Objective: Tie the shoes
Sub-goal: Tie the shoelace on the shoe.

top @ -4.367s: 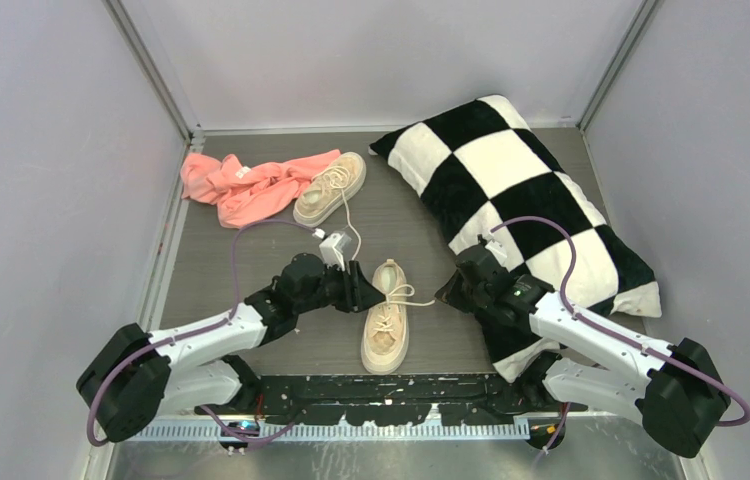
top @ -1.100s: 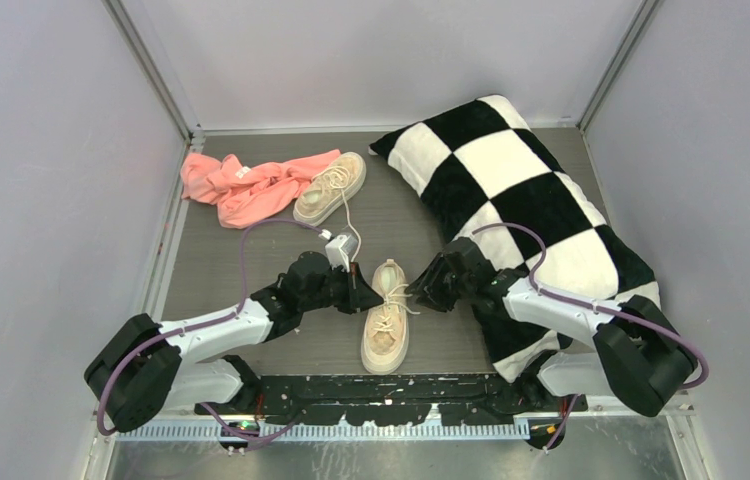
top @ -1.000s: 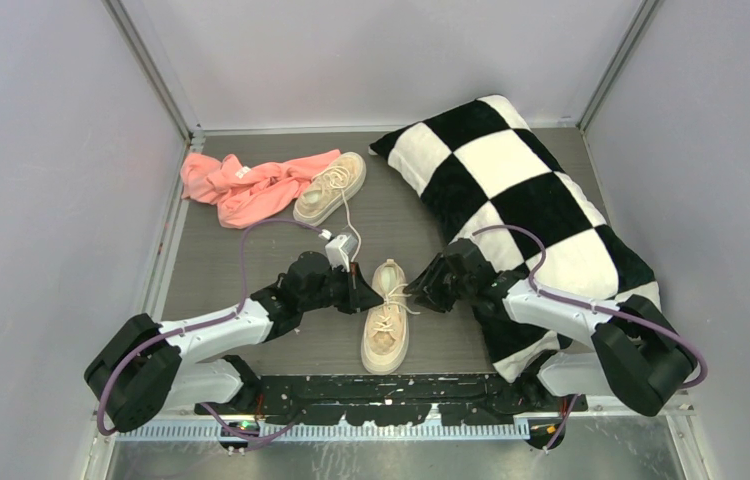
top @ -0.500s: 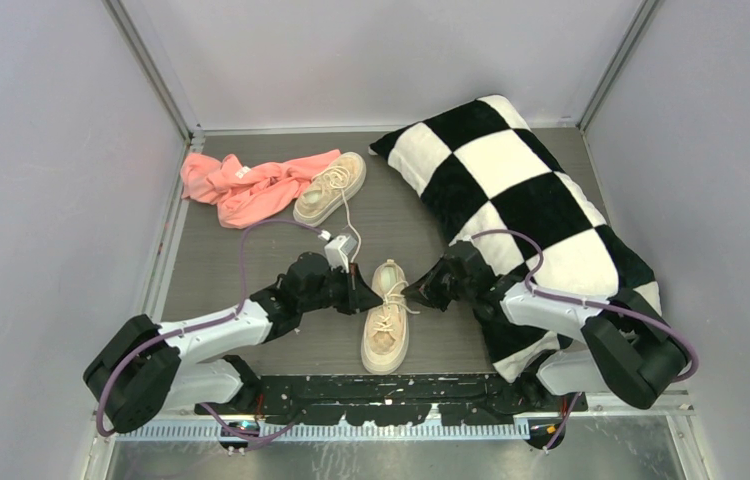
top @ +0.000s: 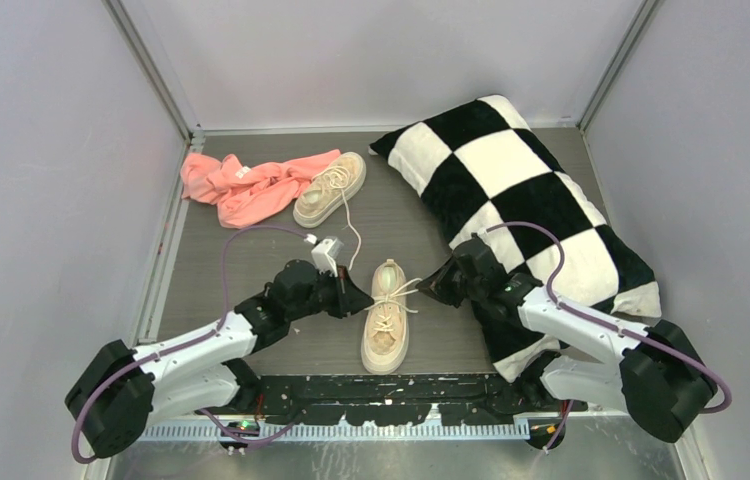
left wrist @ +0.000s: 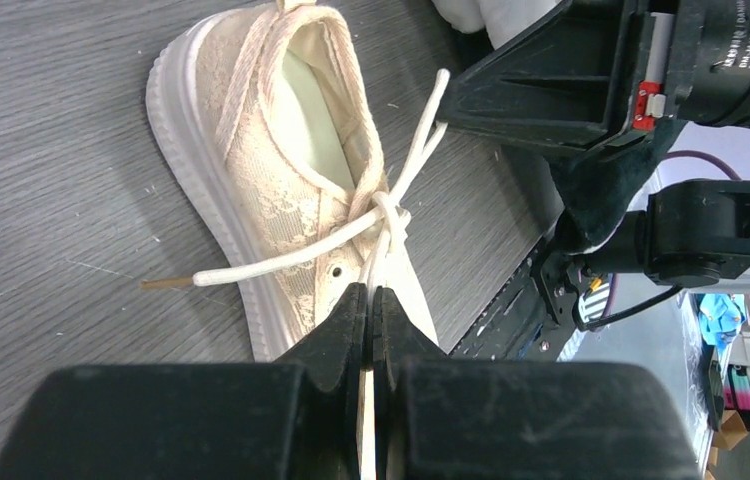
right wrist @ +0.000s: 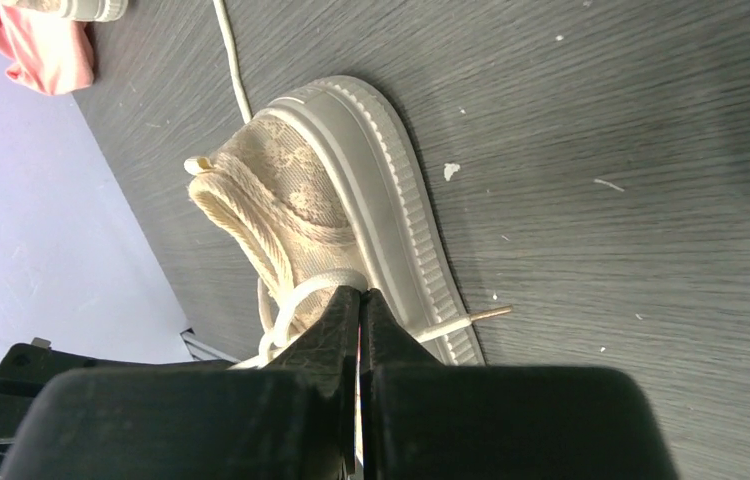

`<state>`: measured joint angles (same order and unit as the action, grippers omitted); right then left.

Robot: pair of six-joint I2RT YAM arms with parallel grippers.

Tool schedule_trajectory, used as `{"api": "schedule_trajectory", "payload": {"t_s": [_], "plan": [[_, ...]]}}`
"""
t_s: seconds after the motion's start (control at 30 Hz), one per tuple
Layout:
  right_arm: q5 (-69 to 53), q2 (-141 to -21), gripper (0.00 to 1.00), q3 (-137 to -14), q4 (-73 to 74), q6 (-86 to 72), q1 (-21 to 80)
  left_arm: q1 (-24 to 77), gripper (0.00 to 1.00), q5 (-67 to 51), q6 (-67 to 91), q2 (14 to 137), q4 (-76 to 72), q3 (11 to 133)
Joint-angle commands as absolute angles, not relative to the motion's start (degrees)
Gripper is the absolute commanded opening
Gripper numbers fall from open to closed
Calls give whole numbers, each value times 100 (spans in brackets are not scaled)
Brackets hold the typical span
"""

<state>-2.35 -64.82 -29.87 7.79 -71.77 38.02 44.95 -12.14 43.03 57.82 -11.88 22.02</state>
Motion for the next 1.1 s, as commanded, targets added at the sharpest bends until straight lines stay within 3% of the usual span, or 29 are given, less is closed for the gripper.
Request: {"api": "schedule_trajectory", "payload": {"t_s": [0.0, 0.43, 0.83, 1.07], "plan": [[243, -6446, 1, -3184, 1103, -6900, 3748, 4501, 0, -985, 4208, 5688, -1159, 2086], [311, -6610, 1, -2916, 977, -6786, 3730, 4500, 0, -670, 4452, 6129, -1705, 1529], [562, -6043, 1, -3527, 1579, -6485, 3722, 4499, 0, -87, 4355, 4961, -839, 2021], [549, -6330, 0, -3298, 1293, -6502, 3701, 4492, 0, 160, 4521, 5778, -1543, 1462]]}}
